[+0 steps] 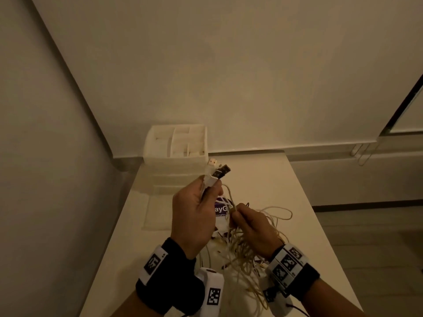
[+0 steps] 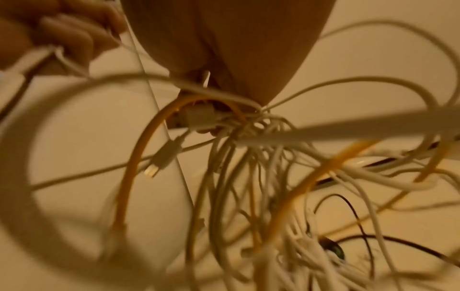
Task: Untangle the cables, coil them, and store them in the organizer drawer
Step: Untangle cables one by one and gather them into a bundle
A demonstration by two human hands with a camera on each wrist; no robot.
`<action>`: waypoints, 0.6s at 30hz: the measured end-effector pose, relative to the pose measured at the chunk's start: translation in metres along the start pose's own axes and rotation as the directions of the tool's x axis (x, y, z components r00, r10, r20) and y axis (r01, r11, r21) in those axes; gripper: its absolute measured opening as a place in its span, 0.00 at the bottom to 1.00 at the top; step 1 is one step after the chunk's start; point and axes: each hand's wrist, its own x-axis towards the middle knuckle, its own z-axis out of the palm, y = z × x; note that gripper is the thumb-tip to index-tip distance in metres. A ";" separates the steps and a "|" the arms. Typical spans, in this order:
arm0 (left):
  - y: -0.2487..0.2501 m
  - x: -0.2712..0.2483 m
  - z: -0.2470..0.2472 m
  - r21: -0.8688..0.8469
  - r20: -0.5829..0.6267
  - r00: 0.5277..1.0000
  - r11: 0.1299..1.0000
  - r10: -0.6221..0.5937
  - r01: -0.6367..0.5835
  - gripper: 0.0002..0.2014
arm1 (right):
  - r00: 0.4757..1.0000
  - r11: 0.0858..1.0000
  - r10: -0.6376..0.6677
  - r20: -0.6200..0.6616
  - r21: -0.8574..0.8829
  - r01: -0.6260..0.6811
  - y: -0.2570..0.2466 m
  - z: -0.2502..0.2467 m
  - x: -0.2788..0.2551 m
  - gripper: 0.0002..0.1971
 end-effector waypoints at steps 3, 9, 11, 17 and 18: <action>0.004 0.007 -0.013 -0.076 -0.048 0.999 0.997 0.020 -0.024 0.13 | 1.000 0.987 0.014 0.015 -0.163 -0.011 0.029 0.011 -0.009 0.09; 0.013 0.002 -0.026 -0.221 -0.172 0.984 0.975 -0.046 0.007 0.13 | 0.995 0.977 0.074 0.069 -0.207 -0.058 0.044 0.020 -0.009 0.13; 0.013 0.004 -0.030 -0.096 -0.202 0.979 0.995 -0.013 -0.007 0.10 | 0.992 0.974 0.084 0.097 -0.218 -0.061 0.041 0.019 -0.005 0.15; 0.023 0.011 -0.051 0.361 -0.330 0.922 0.929 0.202 -0.074 0.05 | 0.965 0.952 0.126 0.229 -0.302 -0.053 0.035 -0.007 -0.005 0.10; 0.025 0.006 -0.044 0.371 -0.240 0.946 0.921 0.216 -0.117 0.05 | 0.956 0.950 0.124 0.266 -0.309 -0.038 0.032 -0.010 -0.001 0.10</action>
